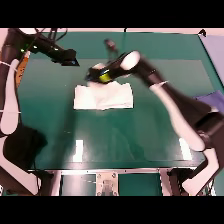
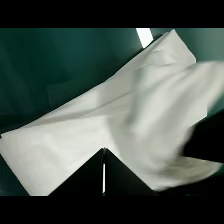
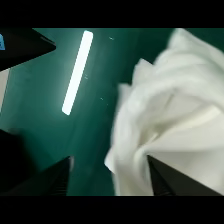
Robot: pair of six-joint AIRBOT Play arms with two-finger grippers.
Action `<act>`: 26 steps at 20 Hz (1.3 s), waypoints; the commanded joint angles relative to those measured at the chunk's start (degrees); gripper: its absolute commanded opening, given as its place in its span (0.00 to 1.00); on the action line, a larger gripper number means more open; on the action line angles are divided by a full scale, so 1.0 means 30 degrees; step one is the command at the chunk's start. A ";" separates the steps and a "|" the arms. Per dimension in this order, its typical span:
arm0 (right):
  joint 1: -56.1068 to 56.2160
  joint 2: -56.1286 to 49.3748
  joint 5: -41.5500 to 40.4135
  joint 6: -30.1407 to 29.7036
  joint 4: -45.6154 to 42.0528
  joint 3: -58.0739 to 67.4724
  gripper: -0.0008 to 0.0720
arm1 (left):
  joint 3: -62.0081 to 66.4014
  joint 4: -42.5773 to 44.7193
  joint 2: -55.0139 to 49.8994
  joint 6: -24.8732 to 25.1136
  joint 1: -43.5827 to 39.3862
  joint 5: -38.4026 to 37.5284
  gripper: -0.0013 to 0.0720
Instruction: Fold the shirts.
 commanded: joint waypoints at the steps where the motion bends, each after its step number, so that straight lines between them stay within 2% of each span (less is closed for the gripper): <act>1: 0.3344 -0.2033 -0.6492 0.0262 -0.0539 -0.0007 0.80 | -0.0087 0.0066 0.0109 0.0758 0.0889 -0.0474 0.05; 4: 0.1683 -0.1071 -0.2448 0.0291 -0.2382 -0.0007 0.79 | -0.0087 0.0131 0.0109 0.0758 0.1107 -0.0561 0.05; 9: -0.4277 0.0991 0.5435 0.0291 -0.4947 -0.0015 0.79 | -0.0087 0.0153 0.0109 0.0736 0.1107 -0.0758 0.05; 12: -0.7774 0.1064 0.8437 0.0270 -0.5056 -0.0525 0.79 | -0.0087 0.0160 0.0109 0.0576 0.1107 -0.0823 0.05; 15: -1.0309 0.1056 0.8051 0.0248 -0.3555 -0.2805 0.79 | -0.0087 0.0160 0.0109 0.0466 0.1107 -0.0889 0.05; 18: -1.1460 0.0590 0.6717 -0.1632 0.0189 -0.5217 0.79 | -0.0087 0.0386 0.0109 0.0175 0.1107 -0.0743 0.05; 25: -0.8903 -0.2142 0.5297 -0.3577 0.5923 -0.6084 0.79 | -0.0087 0.1443 0.0109 0.0087 0.1107 -0.0845 0.05; 26: -0.8459 -0.2280 0.5027 -0.3672 0.6630 -0.6084 0.75 | -0.0087 0.1588 0.0109 0.0087 0.1107 -0.0867 0.05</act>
